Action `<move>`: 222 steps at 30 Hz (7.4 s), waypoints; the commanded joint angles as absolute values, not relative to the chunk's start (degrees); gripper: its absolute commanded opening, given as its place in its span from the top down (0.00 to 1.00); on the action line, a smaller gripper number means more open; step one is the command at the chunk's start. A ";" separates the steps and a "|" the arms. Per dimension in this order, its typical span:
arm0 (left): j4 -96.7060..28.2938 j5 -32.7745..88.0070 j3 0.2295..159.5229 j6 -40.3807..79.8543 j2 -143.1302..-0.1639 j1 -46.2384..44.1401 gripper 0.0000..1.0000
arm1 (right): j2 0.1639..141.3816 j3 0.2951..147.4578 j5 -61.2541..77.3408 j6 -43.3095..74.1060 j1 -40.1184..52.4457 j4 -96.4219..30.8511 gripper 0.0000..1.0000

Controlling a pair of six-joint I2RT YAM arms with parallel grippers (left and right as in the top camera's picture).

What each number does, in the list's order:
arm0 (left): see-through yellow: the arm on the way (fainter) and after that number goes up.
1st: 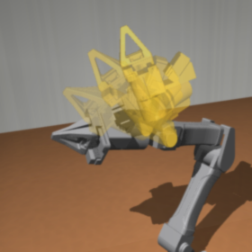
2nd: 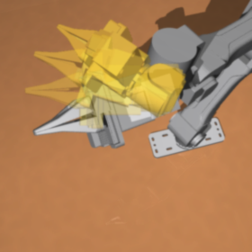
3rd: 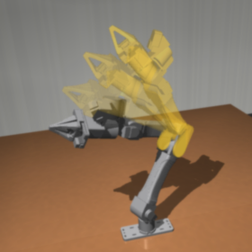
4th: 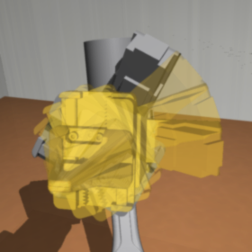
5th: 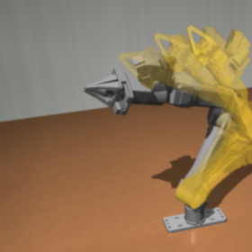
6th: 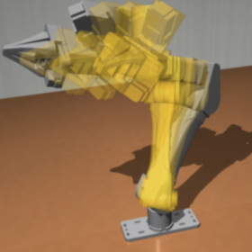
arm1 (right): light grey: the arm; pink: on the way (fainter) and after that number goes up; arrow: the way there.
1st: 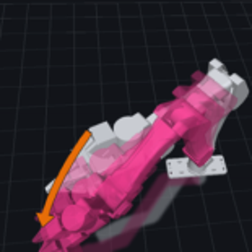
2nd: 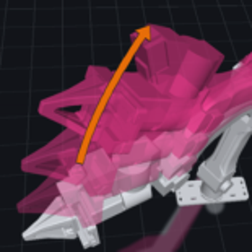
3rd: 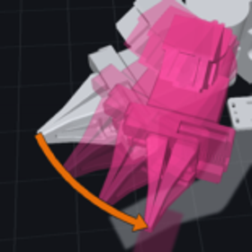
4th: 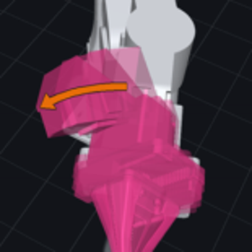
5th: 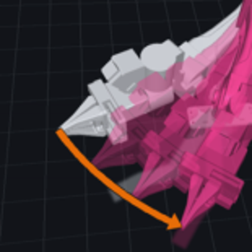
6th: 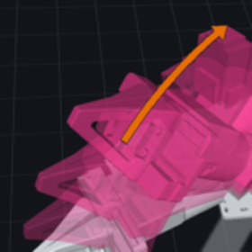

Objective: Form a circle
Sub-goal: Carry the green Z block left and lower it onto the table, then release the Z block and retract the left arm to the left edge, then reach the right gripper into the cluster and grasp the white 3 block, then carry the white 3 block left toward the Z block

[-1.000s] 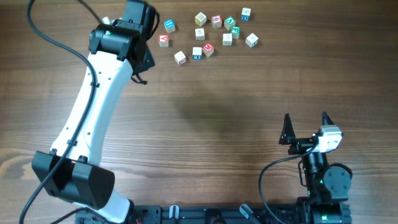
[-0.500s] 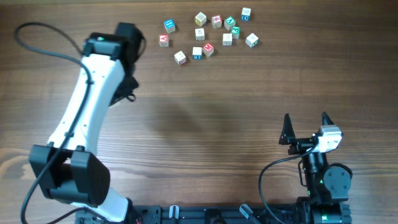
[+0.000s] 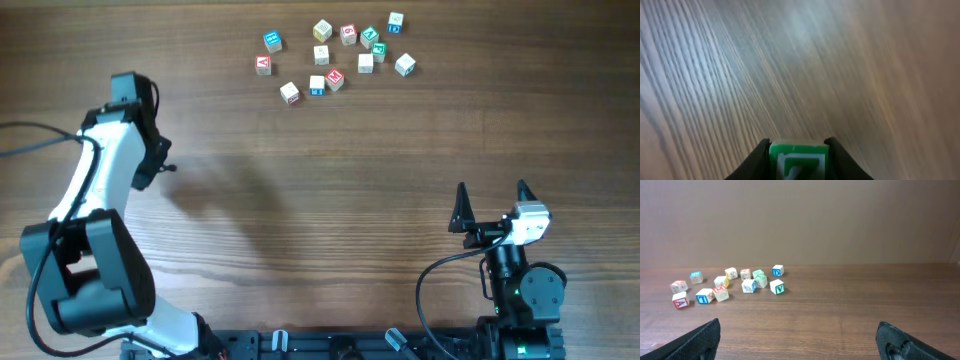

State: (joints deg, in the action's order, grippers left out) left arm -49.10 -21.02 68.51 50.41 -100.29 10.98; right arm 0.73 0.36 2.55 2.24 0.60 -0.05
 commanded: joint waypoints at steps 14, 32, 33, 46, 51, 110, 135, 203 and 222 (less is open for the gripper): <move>-25.65 -22.17 59.20 46.78 -102.52 20.05 0.71 | 0.27 0.30 3.03 1.56 0.78 0.03 0.00; -26.85 -15.64 59.27 43.18 -112.14 18.06 0.69 | 0.27 0.30 3.03 1.56 0.78 0.03 0.00; -27.55 -15.64 59.27 43.18 -112.07 17.69 0.70 | 0.27 0.30 3.03 1.56 0.78 0.03 0.00; -31.33 -10.76 59.27 50.24 -112.07 15.90 0.73 | 0.27 0.30 3.03 1.56 0.78 0.03 0.00; -31.70 -5.80 59.27 50.43 -112.07 15.90 0.58 | 0.27 0.30 3.03 1.56 0.78 0.03 0.00; -78.32 -26.28 98.48 24.25 -55.35 -11.68 0.00 | 0.27 0.30 3.03 1.56 0.78 0.08 0.00; -84.99 -26.79 84.73 30.89 -84.23 -11.46 0.00 | 1.93 0.30 13.52 69.17 0.78 1.02 0.00; -93.71 -26.83 84.73 63.64 -57.91 21.02 0.00 | 137.25 88.51 -3.36 20.97 19.66 13.30 0.65; -93.71 -26.85 84.73 63.64 -57.91 21.02 0.00 | 115.66 86.52 45.89 -0.23 26.26 -12.78 0.84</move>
State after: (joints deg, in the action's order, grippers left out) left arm -93.69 -26.52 84.71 62.52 -57.95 20.75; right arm 113.40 88.77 38.13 8.47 21.89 -10.44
